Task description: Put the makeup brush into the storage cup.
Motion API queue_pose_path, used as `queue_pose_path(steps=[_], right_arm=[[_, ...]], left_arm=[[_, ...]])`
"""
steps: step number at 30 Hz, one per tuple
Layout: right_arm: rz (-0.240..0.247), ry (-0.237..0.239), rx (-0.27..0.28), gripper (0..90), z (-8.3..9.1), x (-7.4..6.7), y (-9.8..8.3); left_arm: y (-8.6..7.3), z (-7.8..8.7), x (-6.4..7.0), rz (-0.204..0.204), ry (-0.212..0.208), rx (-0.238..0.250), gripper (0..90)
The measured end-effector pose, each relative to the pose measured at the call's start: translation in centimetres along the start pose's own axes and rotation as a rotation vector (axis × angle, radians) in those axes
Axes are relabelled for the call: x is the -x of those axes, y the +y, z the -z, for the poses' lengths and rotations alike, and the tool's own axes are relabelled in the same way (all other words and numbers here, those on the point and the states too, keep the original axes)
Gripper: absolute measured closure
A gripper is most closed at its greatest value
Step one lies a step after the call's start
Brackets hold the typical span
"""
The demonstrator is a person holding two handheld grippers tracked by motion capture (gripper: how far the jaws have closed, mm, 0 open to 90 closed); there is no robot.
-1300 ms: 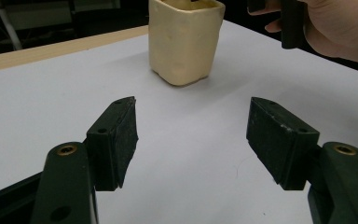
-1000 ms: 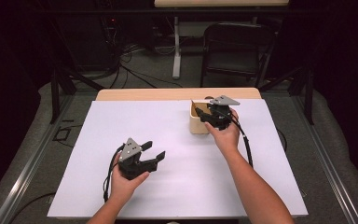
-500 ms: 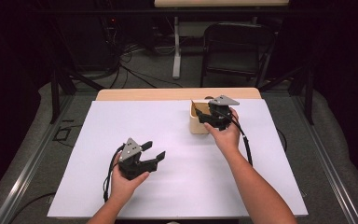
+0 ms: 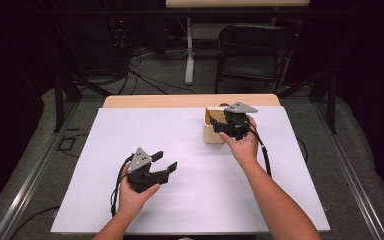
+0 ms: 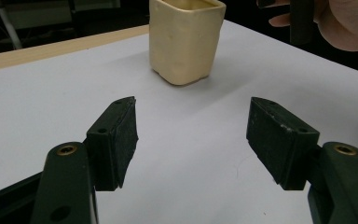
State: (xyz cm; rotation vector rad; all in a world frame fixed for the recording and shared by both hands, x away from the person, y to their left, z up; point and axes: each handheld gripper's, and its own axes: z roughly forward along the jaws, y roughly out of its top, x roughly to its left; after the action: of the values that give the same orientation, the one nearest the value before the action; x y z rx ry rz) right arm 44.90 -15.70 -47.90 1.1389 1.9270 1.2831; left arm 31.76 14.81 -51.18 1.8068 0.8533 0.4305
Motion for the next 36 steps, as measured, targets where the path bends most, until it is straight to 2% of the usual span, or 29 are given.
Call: queue_pose_path(steps=[7,8,19,25,36], right_arm=[[-0.003,0.005,0.003,36.7,0.3,0.1,0.1],[0.011,0.014,0.011,36.7,0.8,-0.1,0.4],[0.024,0.025,0.025,36.3,1.4,-0.2,0.7],[0.026,0.044,0.032,36.2,2.0,-0.5,1.0],[0.059,0.091,0.044,36.0,3.3,-1.3,1.5]], left_arm=[[0.0,0.0,0.0,0.002,0.002,0.003,33.7],[0.0,0.0,0.0,0.002,0.002,0.003,33.7],[0.0,0.0,0.0,0.001,0.001,0.001,33.7],[0.0,0.0,0.0,0.0,0.002,0.0,33.7],[0.0,0.0,0.0,0.001,0.003,0.004,33.7]])
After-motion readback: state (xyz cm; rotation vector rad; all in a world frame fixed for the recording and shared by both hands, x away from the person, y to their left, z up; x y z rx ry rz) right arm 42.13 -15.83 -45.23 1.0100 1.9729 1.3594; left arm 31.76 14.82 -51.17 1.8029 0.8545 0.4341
